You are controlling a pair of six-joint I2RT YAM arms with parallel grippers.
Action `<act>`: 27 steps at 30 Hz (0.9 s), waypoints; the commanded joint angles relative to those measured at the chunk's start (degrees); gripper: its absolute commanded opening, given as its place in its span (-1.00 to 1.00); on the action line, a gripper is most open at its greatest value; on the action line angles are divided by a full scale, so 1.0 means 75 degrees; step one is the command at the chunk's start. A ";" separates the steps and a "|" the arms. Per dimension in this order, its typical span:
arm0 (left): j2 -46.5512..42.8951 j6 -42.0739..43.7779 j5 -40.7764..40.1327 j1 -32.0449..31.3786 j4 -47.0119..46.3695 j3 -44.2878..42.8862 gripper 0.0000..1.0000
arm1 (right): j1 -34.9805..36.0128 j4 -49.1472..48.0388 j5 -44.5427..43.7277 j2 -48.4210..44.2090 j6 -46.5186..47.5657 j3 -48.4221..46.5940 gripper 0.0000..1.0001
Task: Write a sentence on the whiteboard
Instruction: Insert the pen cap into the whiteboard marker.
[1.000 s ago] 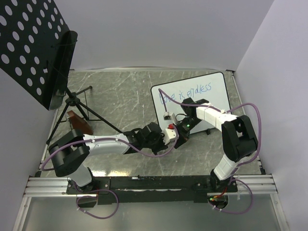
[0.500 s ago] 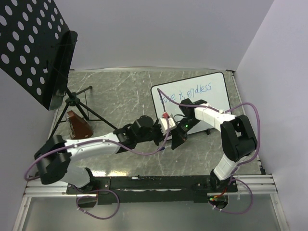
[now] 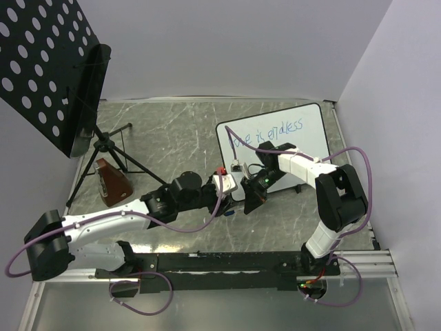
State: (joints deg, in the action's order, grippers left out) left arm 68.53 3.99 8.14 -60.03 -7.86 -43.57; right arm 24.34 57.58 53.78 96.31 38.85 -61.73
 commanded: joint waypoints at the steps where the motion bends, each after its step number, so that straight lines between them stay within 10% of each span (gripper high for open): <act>1: -0.0477 0.0229 0.0145 -0.0023 0.0777 0.0336 0.25 | -0.0022 -0.0014 0.0411 -0.0232 0.0234 -0.0089 -1.00; 27: 0.0681 0.0851 0.3051 0.1008 0.1106 0.0220 0.56 | -0.0022 0.0478 0.1055 -0.1005 0.1745 0.0099 -1.00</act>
State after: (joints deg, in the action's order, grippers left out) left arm 71.64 10.37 27.00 -53.15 2.63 -39.66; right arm 24.23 59.37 57.63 92.29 47.59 -61.36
